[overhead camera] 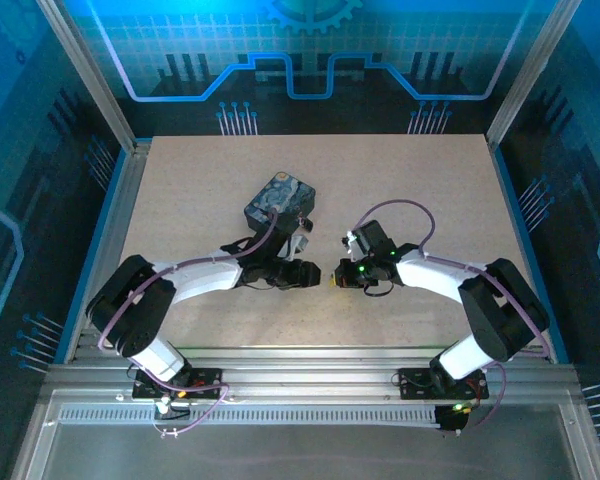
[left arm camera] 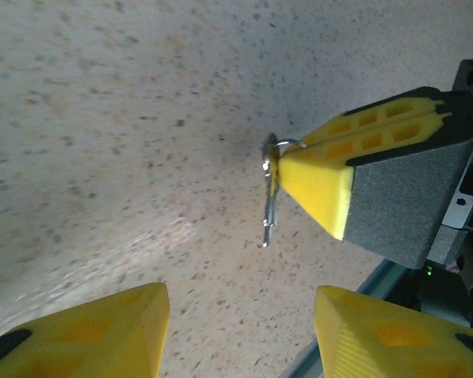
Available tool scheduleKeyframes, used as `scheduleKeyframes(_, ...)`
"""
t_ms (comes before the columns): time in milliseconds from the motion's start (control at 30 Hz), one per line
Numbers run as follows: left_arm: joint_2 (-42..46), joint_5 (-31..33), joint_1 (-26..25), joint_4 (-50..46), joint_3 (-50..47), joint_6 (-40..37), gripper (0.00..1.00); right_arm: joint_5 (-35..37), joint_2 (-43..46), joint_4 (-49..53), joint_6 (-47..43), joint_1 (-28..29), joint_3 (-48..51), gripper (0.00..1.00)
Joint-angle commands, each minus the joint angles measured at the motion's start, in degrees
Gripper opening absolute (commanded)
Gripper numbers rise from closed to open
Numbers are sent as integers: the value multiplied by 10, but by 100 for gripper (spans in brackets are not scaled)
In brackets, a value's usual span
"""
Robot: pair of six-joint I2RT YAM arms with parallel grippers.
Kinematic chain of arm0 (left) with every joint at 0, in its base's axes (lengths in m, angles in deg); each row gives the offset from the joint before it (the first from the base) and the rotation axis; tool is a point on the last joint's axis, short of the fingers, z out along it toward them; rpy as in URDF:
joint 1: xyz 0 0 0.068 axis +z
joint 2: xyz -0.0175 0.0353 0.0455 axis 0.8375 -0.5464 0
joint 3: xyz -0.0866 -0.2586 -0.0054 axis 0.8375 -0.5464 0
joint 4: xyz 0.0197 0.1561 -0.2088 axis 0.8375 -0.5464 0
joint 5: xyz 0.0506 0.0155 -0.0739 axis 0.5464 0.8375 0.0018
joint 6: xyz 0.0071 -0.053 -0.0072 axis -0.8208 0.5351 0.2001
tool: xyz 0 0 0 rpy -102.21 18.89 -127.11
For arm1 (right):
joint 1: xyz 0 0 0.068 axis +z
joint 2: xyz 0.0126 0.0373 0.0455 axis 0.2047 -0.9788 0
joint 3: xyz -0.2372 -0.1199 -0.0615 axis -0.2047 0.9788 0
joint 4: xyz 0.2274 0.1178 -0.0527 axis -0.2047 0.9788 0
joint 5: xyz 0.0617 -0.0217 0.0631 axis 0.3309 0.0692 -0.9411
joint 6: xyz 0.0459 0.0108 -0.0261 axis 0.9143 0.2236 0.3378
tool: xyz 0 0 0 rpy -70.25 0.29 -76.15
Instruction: Unlock a padlock with a key
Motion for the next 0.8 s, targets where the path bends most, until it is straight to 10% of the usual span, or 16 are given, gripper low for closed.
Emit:
scheduleKeyframes(0,-14,-36,-5,67,-3,33,48,-11,20,5,7,-7,-6,0)
scheduleKeyframes(767,-74,-53,-7,115,7,64,32,-31,9,-7,12,6,-18,0)
